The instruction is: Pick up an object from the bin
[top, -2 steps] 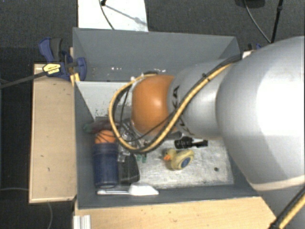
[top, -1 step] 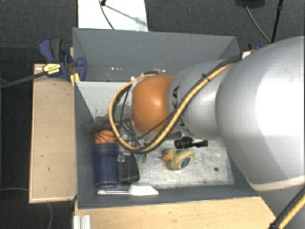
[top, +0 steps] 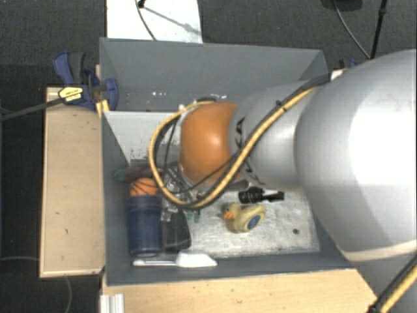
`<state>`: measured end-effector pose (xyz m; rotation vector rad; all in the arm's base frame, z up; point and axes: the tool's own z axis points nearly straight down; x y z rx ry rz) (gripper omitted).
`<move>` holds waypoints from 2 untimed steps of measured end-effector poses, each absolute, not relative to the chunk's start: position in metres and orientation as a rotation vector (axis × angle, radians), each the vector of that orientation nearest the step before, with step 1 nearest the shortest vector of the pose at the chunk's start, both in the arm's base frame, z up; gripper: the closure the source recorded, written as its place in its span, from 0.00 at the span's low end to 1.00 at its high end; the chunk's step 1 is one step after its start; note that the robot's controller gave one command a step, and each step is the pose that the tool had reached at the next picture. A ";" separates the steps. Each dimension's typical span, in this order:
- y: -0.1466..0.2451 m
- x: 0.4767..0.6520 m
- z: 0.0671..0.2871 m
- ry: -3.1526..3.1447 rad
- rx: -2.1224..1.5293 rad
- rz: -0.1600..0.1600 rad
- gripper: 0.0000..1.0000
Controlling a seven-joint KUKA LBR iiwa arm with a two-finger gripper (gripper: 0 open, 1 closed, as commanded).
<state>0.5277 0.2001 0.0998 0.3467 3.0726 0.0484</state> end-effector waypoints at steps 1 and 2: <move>0.200 0.528 0.100 3.072 0.348 0.048 1.00; 0.200 0.528 0.100 3.072 0.350 0.049 1.00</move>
Offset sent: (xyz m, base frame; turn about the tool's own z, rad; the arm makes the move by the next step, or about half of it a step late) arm -0.0021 0.0030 0.0318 -0.0042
